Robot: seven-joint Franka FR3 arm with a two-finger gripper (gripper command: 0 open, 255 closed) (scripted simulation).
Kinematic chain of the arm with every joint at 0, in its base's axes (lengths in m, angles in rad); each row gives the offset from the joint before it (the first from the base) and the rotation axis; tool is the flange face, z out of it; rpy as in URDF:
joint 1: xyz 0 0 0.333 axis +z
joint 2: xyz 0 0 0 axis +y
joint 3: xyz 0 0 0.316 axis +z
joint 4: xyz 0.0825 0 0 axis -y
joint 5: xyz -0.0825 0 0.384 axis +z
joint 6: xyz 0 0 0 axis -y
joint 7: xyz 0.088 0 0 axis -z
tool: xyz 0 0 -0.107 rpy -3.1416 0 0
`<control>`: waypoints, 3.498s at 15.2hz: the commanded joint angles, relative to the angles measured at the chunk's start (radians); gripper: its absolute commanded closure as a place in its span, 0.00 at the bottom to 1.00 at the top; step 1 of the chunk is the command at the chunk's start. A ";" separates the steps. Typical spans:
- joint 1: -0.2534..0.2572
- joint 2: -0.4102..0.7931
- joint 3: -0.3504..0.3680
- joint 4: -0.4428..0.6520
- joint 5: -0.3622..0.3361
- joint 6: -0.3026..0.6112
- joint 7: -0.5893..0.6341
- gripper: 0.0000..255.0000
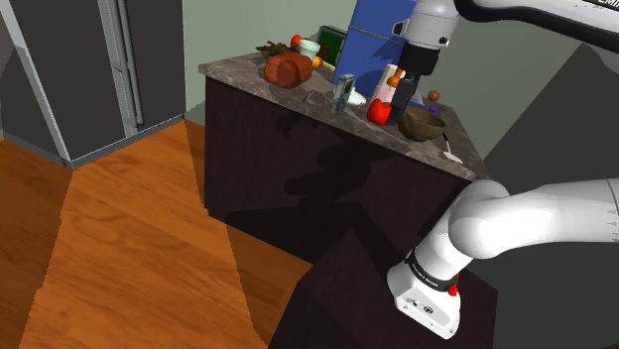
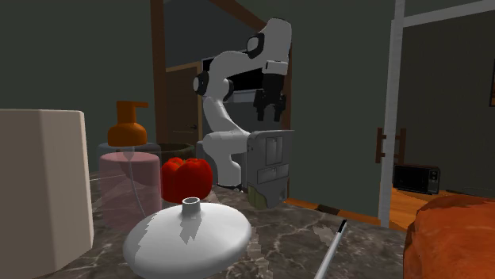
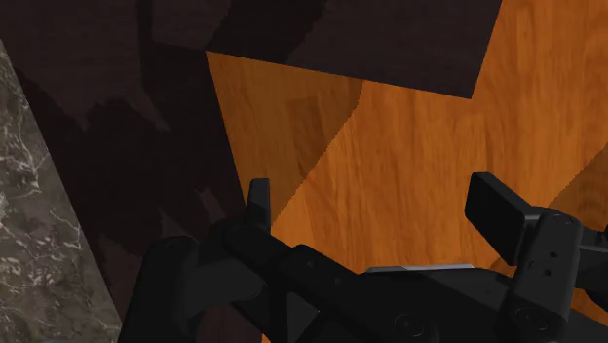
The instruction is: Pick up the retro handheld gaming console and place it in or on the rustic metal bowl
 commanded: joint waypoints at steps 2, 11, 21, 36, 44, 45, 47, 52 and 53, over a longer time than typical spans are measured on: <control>0.004 0.017 -0.026 0.007 -0.020 0.014 -0.051 0.00; 0.053 0.238 -0.236 0.153 -0.131 0.146 -0.496 0.00; 0.118 0.598 -0.412 0.473 -0.072 0.232 -0.990 0.00; 0.111 0.838 -0.456 0.627 0.041 0.316 -1.270 0.00; 0.111 0.839 -0.456 0.627 0.041 0.316 -1.271 1.00; 0.111 0.839 -0.456 0.627 0.041 0.316 -1.271 1.00; 0.111 0.838 -0.456 0.627 0.041 0.316 -1.270 1.00; 0.111 0.839 -0.456 0.627 0.041 0.316 -1.270 1.00; 0.111 0.839 -0.456 0.642 0.041 0.302 -1.271 1.00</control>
